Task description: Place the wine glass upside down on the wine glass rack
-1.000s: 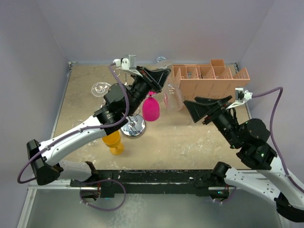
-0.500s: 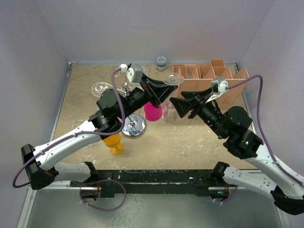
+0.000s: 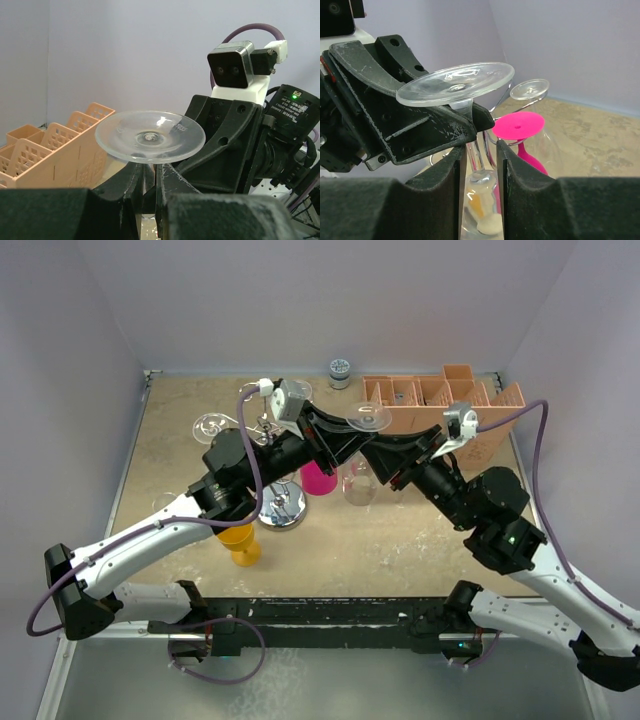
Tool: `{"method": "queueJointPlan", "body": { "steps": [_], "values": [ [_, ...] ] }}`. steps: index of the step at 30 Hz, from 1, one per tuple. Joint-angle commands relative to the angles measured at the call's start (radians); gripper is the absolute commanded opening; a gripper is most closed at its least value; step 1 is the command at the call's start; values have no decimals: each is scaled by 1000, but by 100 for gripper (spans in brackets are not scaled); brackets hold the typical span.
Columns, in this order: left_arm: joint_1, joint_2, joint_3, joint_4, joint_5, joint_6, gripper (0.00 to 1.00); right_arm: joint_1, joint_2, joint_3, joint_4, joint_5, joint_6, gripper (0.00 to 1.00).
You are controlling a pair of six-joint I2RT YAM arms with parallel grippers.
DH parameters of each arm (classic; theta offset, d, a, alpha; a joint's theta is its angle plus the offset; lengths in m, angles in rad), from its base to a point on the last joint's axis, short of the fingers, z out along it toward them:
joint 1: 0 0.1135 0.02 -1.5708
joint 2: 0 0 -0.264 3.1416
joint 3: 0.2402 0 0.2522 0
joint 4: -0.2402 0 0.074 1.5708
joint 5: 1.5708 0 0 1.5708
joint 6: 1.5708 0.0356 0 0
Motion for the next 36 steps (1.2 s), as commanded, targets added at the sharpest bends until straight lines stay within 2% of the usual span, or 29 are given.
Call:
{"method": "queueJointPlan", "body": {
  "steps": [1, 5, 7, 8, 11, 12, 17, 20, 23, 28, 32, 36],
  "values": [
    [-4, -38, 13, 125, 82, -35, 0, 1, 10, -1, 74, -23, -18, 31],
    [-5, -33, 19, 131, 105, -44, 0, 1, 18, 0, 63, -62, -22, 33],
    [-5, -35, 20, 135, 111, -49, 0, 1, 21, 1, 53, -63, -21, 31],
    [-4, -36, 20, 138, 115, -52, 0, 1, 21, -1, 49, -64, -22, 27],
    [-5, -36, 18, 143, 117, -70, 0, 1, 17, -6, 56, -61, -26, 4],
    [-4, -37, 15, 142, 110, -77, 3, 1, 14, -7, 58, -55, -33, 0],
    [-5, -53, -1, 119, 72, -99, 32, 1, -15, -32, 109, -11, -91, 0],
    [-4, -66, -3, 67, 50, -120, 45, 1, -49, -54, 154, 17, -133, 0],
    [-5, -87, -21, 24, -1, -153, 48, 1, -73, -71, 176, 93, -187, 0],
    [-6, -77, -83, 113, -110, -358, 49, 1, -101, -122, 270, 243, -326, 0],
    [-6, -77, -73, 78, -277, -602, 49, 1, -104, -126, 295, 239, -413, 0],
    [-6, -71, -19, 44, -305, -729, 49, 1, -106, -135, 289, 230, -471, 0]
  ]
}}
